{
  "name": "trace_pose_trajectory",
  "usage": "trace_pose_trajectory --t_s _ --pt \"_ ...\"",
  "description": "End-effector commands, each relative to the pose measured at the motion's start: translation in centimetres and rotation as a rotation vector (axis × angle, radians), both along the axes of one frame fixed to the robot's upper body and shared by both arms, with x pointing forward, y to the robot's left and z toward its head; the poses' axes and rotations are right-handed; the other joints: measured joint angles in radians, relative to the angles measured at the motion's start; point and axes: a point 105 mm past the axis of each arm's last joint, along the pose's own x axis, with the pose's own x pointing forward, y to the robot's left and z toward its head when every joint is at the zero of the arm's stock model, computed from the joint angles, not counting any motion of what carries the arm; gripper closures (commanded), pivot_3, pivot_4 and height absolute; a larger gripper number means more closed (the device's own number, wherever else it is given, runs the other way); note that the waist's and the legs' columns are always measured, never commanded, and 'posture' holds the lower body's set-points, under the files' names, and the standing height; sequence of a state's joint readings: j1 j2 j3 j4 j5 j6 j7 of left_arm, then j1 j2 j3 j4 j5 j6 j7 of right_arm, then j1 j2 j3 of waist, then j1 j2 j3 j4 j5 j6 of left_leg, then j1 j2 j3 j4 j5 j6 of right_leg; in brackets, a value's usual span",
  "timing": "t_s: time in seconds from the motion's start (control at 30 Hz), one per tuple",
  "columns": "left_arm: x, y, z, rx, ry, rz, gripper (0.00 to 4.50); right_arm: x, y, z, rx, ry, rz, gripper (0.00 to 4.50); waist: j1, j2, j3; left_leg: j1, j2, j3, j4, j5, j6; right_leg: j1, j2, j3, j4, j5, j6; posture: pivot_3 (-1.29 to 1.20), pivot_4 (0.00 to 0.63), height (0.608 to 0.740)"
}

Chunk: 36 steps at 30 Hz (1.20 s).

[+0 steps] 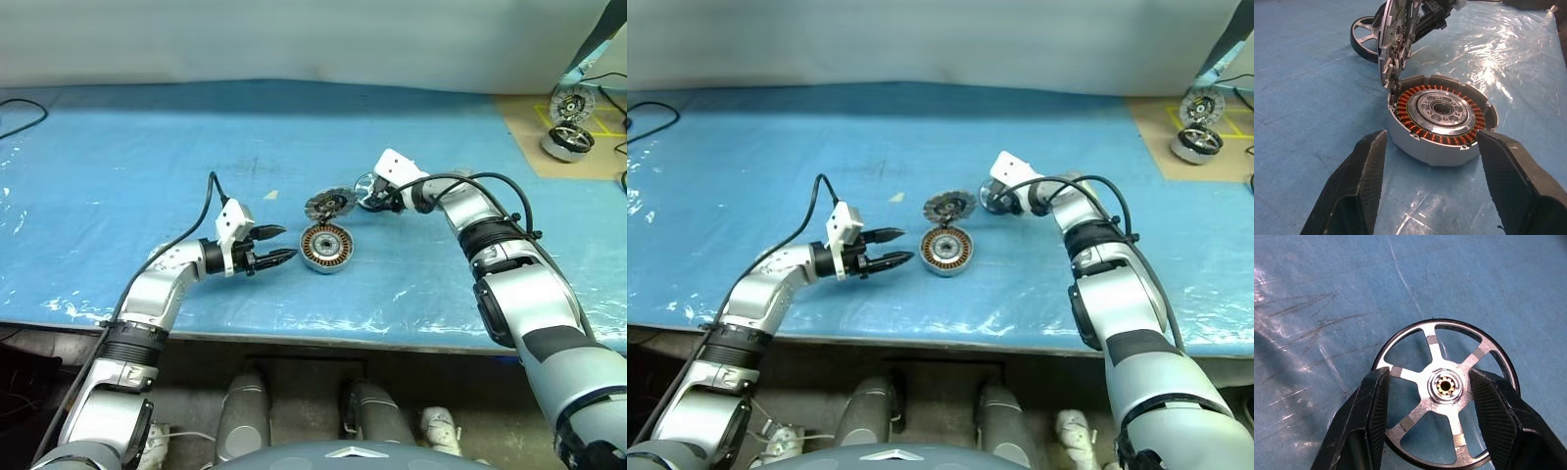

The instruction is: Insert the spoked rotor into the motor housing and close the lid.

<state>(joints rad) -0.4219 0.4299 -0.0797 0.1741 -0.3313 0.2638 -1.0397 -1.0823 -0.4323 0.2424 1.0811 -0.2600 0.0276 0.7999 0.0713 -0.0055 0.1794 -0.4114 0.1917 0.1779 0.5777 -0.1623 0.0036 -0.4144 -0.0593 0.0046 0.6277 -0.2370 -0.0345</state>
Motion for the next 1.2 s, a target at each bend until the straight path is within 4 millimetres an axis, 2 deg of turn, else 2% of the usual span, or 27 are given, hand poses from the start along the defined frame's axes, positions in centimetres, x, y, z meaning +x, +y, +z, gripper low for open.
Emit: trace_pose_trajectory --t_s 0.03,0.13,0.23,0.3,0.6,0.8,0.87,1.0,1.13,1.2 --pt "0.0 -0.3 0.7 -0.006 -0.038 -0.019 1.42 -1.3 -1.0 -3.4 -0.085 0.104 -0.003 1.83 0.000 0.000 0.000 0.001 0.000 0.000 0.000 0.000 0.000 0.001 0.000 0.000 0.000 0.000 0.000 0.00 0.150 0.740" --pt "0.0 -0.5 0.8 -0.007 -0.041 -0.023 1.42 -1.7 -1.1 -3.7 -0.119 0.112 0.028 1.83 0.000 0.000 0.000 0.007 0.000 0.000 -0.001 0.000 0.000 0.009 0.000 -0.001 -0.004 0.000 0.000 0.00 0.150 0.740" --pt "0.0 -0.6 0.8 -0.006 -0.043 -0.026 1.42 -1.7 -1.2 -3.4 -0.125 0.096 0.034 2.37 -0.001 0.000 0.000 0.008 0.000 0.000 -0.002 0.000 0.000 0.010 0.000 -0.001 -0.004 0.000 -0.001 0.00 0.150 0.740" --pt "0.0 -0.6 0.9 -0.005 -0.045 -0.025 1.42 -1.7 -1.3 -3.3 -0.119 0.092 0.028 2.89 -0.001 0.000 0.000 0.008 0.000 0.000 -0.001 0.000 0.000 0.010 0.000 -0.001 -0.004 0.000 -0.001 0.00 0.150 0.740" --pt "0.1 -0.7 1.3 -0.010 -0.048 -0.023 1.42 -3.2 -1.4 -4.4 -0.093 0.133 0.042 2.91 0.000 -0.001 -0.001 0.008 0.000 0.000 -0.002 0.000 0.000 0.010 0.000 -0.001 -0.005 -0.001 -0.001 0.00 0.150 0.740" --pt "0.2 -0.8 1.5 -0.017 -0.050 -0.028 1.42 -4.1 -1.5 -3.4 -0.045 0.100 0.058 2.91 0.002 -0.001 -0.001 0.009 0.000 -0.001 -0.002 0.000 0.000 0.011 0.000 -0.001 -0.005 -0.001 -0.001 0.00 0.150 0.740" --pt "0.3 -0.5 1.7 -0.019 -0.052 -0.027 1.42 -4.8 -1.7 -2.3 -0.029 0.070 0.074 2.91 0.009 -0.001 -0.001 0.009 0.000 -0.001 -0.003 0.000 0.000 0.011 0.000 -0.001 -0.006 -0.001 -0.001 0.00 0.150 0.740" --pt "0.6 0.1 2.1 -0.022 -0.056 -0.018 1.42 -6.9 -3.4 -0.4 -0.026 0.019 0.069 2.91 0.026 -0.001 -0.001 0.008 0.000 -0.001 -0.006 0.000 0.000 0.011 0.000 -0.001 -0.010 -0.001 0.000 0.00 0.150 0.740" --pt "0.7 0.3 2.2 -0.026 -0.054 -0.019 1.42 -9.6 -5.3 0.3 -0.048 0.007 0.050 2.91 0.032 -0.001 0.000 0.008 -0.001 -0.001 -0.010 0.000 0.000 0.010 0.000 -0.001 -0.014 -0.001 0.000 0.00 0.150 0.740" --pt "0.8 0.3 2.4 -0.036 -0.050 -0.023 1.42 -11.3 -5.1 0.7 -0.001 0.013 0.067 2.91 0.029 -0.001 0.000 0.008 -0.001 -0.002 -0.012 0.000 0.000 0.010 0.000 -0.001 -0.016 0.000 0.000 0.00 0.150 0.740"
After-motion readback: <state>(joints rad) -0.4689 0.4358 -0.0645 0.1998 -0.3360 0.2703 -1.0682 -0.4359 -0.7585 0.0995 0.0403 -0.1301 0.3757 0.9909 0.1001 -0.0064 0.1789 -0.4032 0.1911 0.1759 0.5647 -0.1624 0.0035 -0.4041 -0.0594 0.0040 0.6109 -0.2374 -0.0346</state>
